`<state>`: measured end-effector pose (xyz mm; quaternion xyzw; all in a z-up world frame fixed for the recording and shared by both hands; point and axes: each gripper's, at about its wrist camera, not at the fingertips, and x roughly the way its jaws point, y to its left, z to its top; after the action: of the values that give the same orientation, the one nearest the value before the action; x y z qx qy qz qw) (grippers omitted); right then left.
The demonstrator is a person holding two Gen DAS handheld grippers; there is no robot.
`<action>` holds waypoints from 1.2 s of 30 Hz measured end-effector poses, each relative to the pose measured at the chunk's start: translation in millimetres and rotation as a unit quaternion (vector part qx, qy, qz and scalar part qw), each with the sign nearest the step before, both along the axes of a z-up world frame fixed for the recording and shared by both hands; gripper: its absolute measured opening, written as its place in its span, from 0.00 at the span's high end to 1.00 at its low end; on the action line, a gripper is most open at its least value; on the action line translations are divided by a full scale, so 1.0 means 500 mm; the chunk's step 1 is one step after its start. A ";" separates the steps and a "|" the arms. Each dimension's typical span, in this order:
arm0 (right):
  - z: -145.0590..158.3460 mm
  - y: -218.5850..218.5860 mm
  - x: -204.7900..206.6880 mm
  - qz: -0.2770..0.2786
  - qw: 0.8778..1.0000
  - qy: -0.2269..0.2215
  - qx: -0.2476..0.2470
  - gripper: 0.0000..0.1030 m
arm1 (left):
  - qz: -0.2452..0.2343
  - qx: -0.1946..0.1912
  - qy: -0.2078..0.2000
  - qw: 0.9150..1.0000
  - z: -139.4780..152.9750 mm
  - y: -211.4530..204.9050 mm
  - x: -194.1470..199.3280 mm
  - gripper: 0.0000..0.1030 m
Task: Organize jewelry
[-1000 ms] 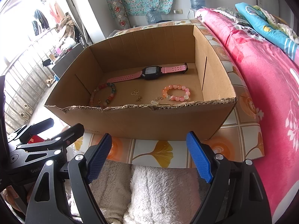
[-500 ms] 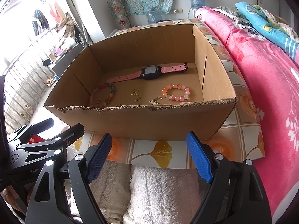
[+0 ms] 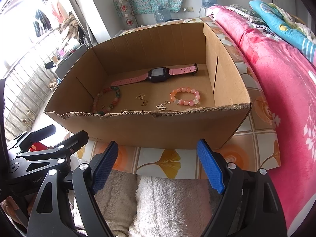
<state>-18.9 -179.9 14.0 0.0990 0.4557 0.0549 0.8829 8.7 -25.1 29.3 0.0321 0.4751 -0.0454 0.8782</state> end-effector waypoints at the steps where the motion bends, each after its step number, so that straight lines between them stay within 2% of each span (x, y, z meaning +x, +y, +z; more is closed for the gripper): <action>1: 0.000 0.000 0.001 0.000 1.000 0.000 0.000 0.22 | 0.000 0.000 0.001 1.000 -0.001 0.000 0.001 0.09; 36: -0.002 0.000 0.007 -0.002 1.000 0.005 -0.007 0.22 | 0.004 -0.004 0.010 1.000 -0.007 -0.001 0.008 0.09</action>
<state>-15.5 -180.2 12.8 0.0944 0.4603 0.0498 0.8813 12.9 -25.4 26.0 0.0265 0.4834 -0.0444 0.8739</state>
